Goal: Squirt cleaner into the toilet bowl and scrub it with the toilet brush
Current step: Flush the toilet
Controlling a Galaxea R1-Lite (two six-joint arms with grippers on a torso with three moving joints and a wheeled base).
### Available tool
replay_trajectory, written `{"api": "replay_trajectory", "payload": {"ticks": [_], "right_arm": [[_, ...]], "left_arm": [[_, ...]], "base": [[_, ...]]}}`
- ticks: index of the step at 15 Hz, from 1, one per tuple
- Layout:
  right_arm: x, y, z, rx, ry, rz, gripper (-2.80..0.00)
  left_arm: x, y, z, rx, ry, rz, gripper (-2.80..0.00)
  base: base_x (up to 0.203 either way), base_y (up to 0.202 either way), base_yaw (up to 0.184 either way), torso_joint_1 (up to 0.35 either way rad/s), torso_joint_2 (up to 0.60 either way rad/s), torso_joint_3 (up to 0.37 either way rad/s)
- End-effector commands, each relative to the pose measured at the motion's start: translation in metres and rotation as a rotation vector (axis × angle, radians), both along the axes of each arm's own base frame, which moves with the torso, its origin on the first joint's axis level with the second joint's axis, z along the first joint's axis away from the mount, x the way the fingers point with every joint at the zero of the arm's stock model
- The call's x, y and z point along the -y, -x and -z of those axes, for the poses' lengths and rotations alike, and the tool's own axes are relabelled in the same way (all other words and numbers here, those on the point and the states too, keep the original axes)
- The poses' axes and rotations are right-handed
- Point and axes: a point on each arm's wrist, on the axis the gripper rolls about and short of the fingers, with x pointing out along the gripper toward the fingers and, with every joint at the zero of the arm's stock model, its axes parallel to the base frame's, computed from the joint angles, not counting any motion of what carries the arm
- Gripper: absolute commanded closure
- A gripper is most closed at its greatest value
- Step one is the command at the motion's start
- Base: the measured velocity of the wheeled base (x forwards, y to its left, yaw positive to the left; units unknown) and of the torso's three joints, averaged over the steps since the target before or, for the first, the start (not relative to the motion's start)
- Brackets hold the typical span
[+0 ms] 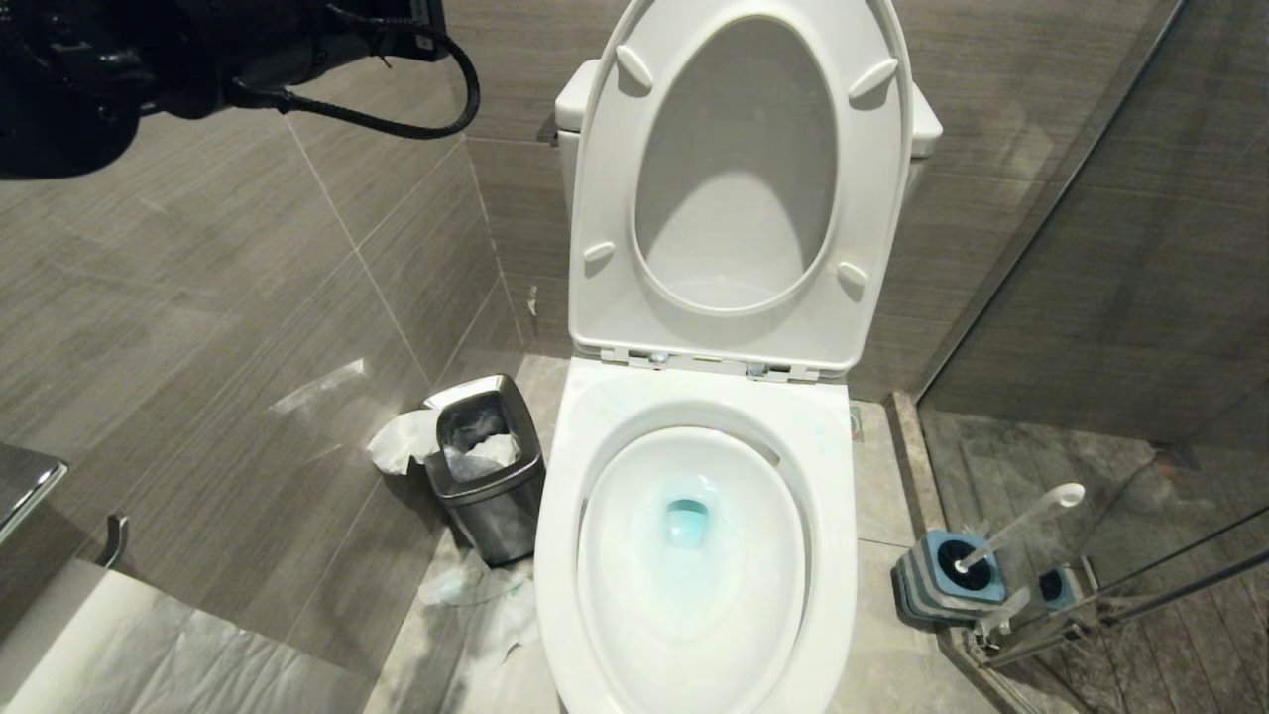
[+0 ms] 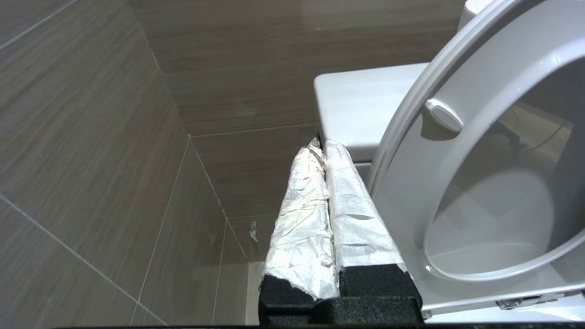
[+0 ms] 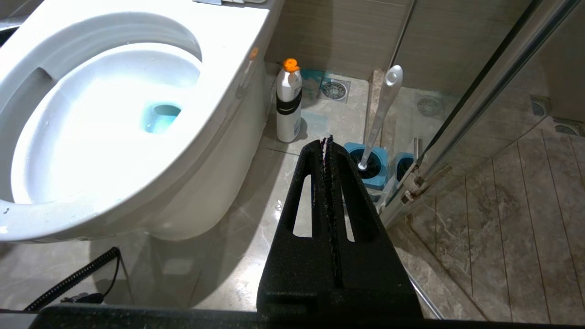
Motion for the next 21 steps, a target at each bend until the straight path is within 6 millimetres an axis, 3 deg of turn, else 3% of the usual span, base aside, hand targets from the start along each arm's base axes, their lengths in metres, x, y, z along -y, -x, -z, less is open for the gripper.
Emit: {"api": "replay_trajectory", "payload": {"ticks": [1, 8, 14, 17, 21], "right_arm": [[0.0, 0.0, 0.0, -0.001, 0.0, 0.0, 0.0], [0.0, 0.0, 0.0, -0.001, 0.0, 0.0, 0.0], [0.0, 0.0, 0.0, -0.001, 0.0, -0.002, 0.0], [0.0, 0.0, 0.0, -0.001, 0.0, 0.0, 0.0], [0.0, 0.0, 0.0, -0.001, 0.0, 0.0, 0.0]], "left_arm": [[0.0, -0.001, 0.001, -0.005, -0.002, -0.004, 0.0], [-0.001, -0.003, 0.003, -0.007, -0.034, -0.017, 0.0], [-0.001, -0.009, 0.017, -0.113, -0.074, -0.027, 0.0], [-0.012, -0.016, 0.024, -0.181, -0.098, -0.066, 0.0], [-0.005, -0.037, 0.043, -0.225, -0.118, -0.063, 0.0]], "base": [[0.0, 0.0, 0.0, 0.0, 0.0, 0.0], [0.0, 0.0, 0.0, 0.0, 0.0, 0.0], [0.0, 0.0, 0.0, 0.0, 0.0, 0.0], [0.0, 0.0, 0.0, 0.0, 0.0, 0.0], [0.0, 0.0, 0.0, 0.0, 0.0, 0.0]]}}
